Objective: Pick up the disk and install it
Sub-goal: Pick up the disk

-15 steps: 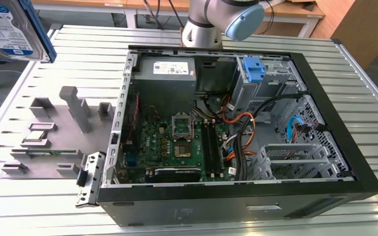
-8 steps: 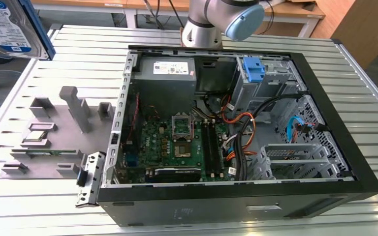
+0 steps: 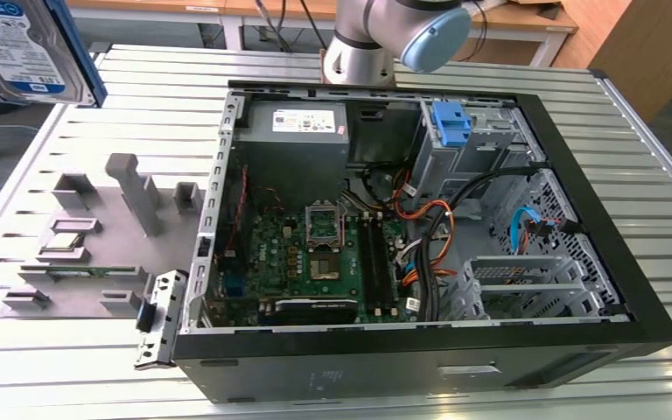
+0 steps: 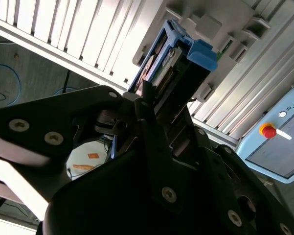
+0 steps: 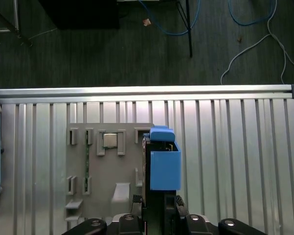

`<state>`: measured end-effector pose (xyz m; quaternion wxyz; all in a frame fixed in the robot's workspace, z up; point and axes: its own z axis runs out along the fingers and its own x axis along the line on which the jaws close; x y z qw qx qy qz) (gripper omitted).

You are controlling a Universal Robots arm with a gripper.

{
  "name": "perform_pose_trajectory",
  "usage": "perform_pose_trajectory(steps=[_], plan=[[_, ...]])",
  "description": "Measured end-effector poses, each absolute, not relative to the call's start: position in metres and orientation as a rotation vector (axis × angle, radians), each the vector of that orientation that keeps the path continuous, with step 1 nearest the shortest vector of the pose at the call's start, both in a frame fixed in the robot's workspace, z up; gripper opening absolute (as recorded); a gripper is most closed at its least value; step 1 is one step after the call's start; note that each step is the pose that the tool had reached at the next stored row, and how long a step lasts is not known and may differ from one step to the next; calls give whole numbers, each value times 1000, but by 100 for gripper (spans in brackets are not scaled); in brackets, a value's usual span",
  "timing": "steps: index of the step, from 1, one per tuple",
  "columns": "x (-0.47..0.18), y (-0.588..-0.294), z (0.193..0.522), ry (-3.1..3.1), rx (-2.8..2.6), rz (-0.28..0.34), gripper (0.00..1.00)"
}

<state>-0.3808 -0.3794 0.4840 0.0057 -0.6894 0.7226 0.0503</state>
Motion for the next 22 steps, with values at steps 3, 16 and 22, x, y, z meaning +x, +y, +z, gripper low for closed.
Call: perform_pose_trajectory(steps=[3,16,22], plan=[[-374,-379,484,2262,-2158,158,35],[-354,-379,484,2262,-2158,158,35],[-354,-379,484,2262,-2158,158,35]])
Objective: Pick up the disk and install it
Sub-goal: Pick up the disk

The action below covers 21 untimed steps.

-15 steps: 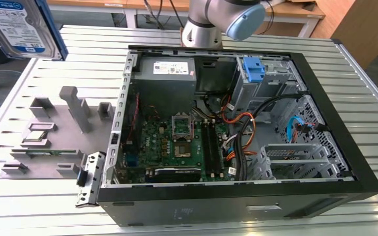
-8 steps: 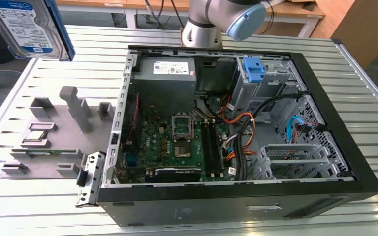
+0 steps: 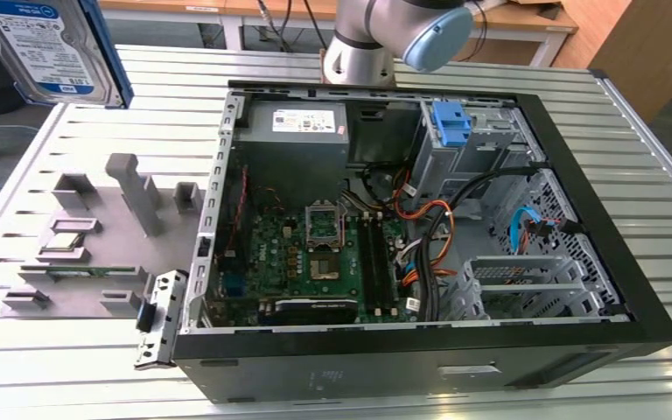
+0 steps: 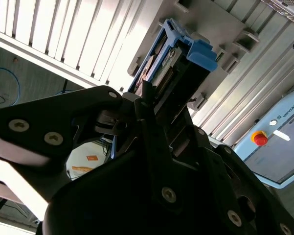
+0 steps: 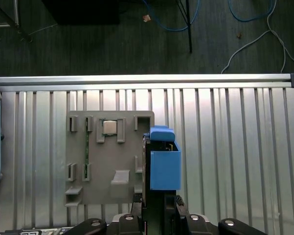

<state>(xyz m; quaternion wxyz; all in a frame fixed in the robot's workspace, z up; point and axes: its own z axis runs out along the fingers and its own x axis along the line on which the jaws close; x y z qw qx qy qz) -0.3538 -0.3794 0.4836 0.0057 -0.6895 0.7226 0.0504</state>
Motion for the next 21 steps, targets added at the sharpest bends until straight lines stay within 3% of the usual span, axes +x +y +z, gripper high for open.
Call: perform_pose_trajectory(steps=[21], plan=[[-351,-379,486,2262,-2158,158,35]])
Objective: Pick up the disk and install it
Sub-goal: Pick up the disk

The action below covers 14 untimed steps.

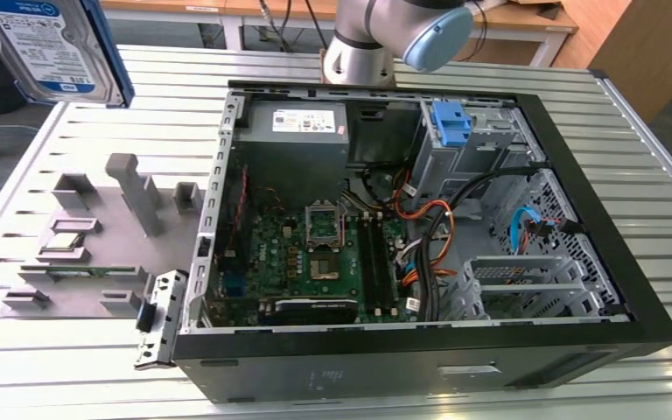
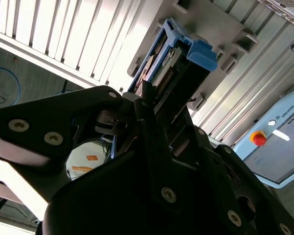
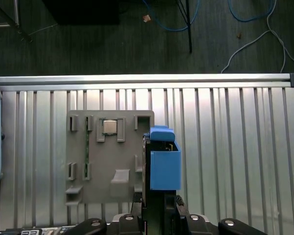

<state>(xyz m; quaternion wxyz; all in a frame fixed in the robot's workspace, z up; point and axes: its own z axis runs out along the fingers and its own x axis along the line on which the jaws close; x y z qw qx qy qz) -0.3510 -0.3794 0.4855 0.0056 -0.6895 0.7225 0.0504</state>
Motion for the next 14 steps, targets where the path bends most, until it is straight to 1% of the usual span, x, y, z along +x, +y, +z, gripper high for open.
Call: perform_pose_trajectory(steps=[14], plan=[[-319,-379,485,2262,-2158,158,35]])
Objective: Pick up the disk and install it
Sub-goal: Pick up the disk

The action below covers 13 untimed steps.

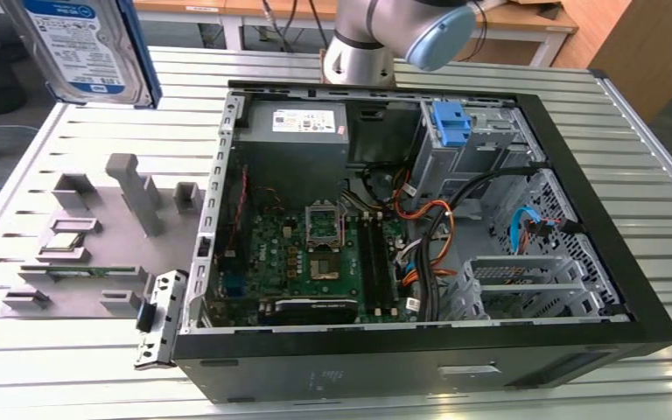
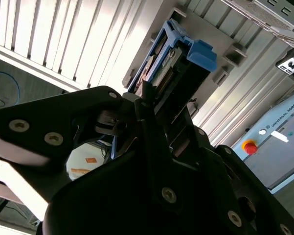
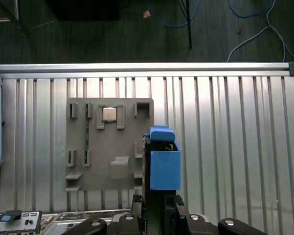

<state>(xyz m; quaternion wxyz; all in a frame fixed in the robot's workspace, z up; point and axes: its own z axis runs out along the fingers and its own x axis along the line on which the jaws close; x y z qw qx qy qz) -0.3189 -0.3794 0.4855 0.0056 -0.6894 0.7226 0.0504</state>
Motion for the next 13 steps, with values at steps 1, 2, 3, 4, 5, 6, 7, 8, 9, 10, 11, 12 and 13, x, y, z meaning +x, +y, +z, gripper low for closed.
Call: perform_pose_trajectory(steps=[1,2,3,4,5,6,7,8,9,10,11,12,13], plan=[[-316,-379,485,2262,-2158,158,35],[-313,-379,485,2262,-2158,158,35],[-310,-379,485,2262,-2158,158,35],[-307,-379,485,2262,-2158,158,35],[-304,-379,485,2262,-2158,158,35],[-301,-379,485,2262,-2158,158,35],[-297,-379,485,2262,-2158,158,35],[-294,-379,485,2262,-2158,158,35],[-291,-379,485,2262,-2158,158,35],[-287,-379,485,2262,-2158,158,35],[-284,-379,485,2262,-2158,158,35],[-281,-379,485,2262,-2158,158,35],[-277,-379,485,2262,-2158,158,35]])
